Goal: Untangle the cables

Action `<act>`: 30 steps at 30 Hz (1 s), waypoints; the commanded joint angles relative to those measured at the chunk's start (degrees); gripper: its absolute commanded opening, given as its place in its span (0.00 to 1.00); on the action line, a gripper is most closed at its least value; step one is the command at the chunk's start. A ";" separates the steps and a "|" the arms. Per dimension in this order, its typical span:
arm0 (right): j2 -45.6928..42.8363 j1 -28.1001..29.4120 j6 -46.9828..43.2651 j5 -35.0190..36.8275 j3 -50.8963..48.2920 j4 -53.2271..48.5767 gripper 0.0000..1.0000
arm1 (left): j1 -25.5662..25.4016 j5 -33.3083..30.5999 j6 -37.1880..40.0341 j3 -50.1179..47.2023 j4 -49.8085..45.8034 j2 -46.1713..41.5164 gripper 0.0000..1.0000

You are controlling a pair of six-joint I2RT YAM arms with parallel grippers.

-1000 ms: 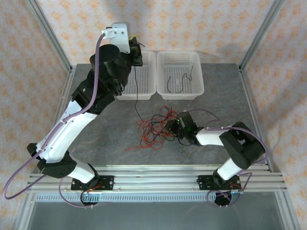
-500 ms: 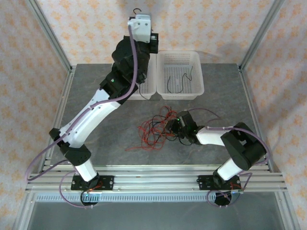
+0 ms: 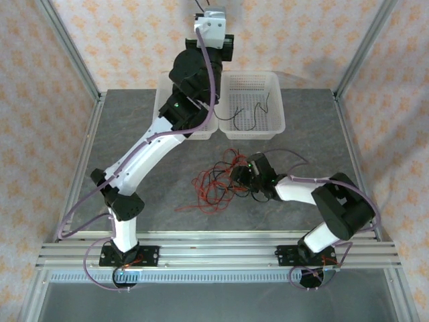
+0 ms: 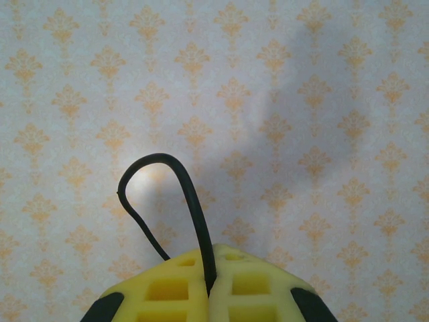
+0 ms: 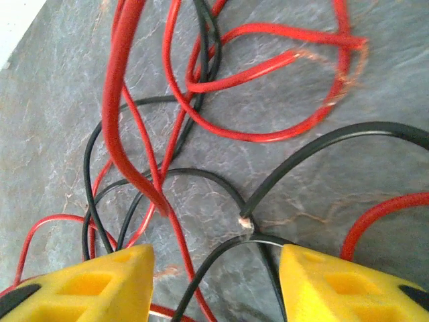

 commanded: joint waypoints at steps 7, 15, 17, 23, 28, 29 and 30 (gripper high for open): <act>-16.70 -0.69 -8.86 3.48 2.88 -17.86 0.75 | 0.64 5.22 2.19 1.58 16.62 8.55 0.02; -27.25 -0.71 -11.62 4.49 5.28 -25.54 0.80 | 2.14 7.57 0.15 1.74 27.49 15.31 0.00; -28.38 -0.71 -11.76 4.96 5.23 -26.23 0.80 | 2.85 7.90 -0.26 1.82 30.38 17.07 0.00; -29.98 -0.71 -11.82 6.75 3.69 -26.69 0.80 | 5.22 9.55 -2.08 1.64 41.15 24.50 0.00; -29.78 -0.79 -11.71 7.47 2.40 -25.90 0.81 | 6.35 10.52 -7.33 1.47 45.18 31.80 0.00; -29.61 -0.80 -11.59 7.30 2.21 -25.62 0.81 | 6.48 10.38 -8.82 1.32 44.62 33.12 0.00; -29.39 -0.75 -11.51 7.18 2.09 -25.40 0.81 | 6.48 10.24 -10.16 0.87 44.33 34.21 0.00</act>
